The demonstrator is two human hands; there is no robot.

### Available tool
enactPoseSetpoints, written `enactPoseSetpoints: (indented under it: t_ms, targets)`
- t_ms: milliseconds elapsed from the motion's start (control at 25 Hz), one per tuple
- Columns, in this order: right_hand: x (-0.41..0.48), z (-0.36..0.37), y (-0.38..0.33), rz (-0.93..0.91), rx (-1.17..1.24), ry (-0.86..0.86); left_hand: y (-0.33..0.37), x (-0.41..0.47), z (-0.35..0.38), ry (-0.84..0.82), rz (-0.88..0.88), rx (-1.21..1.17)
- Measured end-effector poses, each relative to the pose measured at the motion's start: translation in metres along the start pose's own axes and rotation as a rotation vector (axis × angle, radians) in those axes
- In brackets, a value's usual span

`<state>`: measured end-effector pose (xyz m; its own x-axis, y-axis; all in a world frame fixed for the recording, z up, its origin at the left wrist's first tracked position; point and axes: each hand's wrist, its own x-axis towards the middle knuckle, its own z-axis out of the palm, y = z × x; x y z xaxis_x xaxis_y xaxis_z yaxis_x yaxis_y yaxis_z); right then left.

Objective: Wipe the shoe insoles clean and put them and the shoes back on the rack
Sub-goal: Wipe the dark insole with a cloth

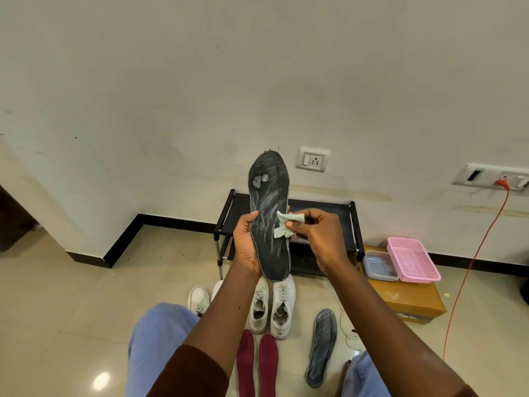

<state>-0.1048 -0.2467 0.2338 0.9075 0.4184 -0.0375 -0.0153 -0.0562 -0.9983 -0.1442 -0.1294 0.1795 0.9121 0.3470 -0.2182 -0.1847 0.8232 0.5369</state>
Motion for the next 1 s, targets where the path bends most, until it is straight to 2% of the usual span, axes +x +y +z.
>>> enactPoseSetpoints:
  t_ms: [40, 120, 200, 320, 440, 520, 680, 840, 1000]
  targets:
    - [-0.001, 0.004, -0.003, -0.080, -0.128, 0.046, -0.001, -0.002, 0.002, -0.005, -0.007, -0.002]
    - [-0.002, 0.014, -0.005, -0.337, -0.579, 0.082, -0.003, -0.008, 0.005, -0.031, -0.023, -0.039]
    - [-0.007, 0.028, 0.000, -0.533, -0.940, -0.065, -0.005, -0.004, 0.002, -0.024, -0.053, -0.076]
    - [-0.016, 0.038, 0.009, -0.560, -1.154, -0.313, -0.008, 0.007, -0.005, -0.127, -0.088, -0.172]
    - [-0.022, 0.031, 0.008, -0.557, -1.208, -0.485, -0.008, 0.005, -0.010, -0.204, -0.129, -0.185]
    - [-0.024, 0.023, 0.010, -0.542, -1.102, -0.490, -0.008, 0.004, -0.013, -0.203, -0.134, -0.204]
    - [-0.022, 0.022, 0.017, -0.491, -0.829, -0.361, 0.000, -0.004, 0.001, -0.086, -0.106, -0.124]
    - [-0.008, 0.032, 0.011, -0.470, -0.823, -0.218, -0.003, -0.007, 0.003, -0.038, -0.098, -0.135]
    - [0.011, 0.035, -0.003, -0.469, -0.824, -0.166, -0.011, -0.002, -0.005, 0.032, -0.118, -0.154]
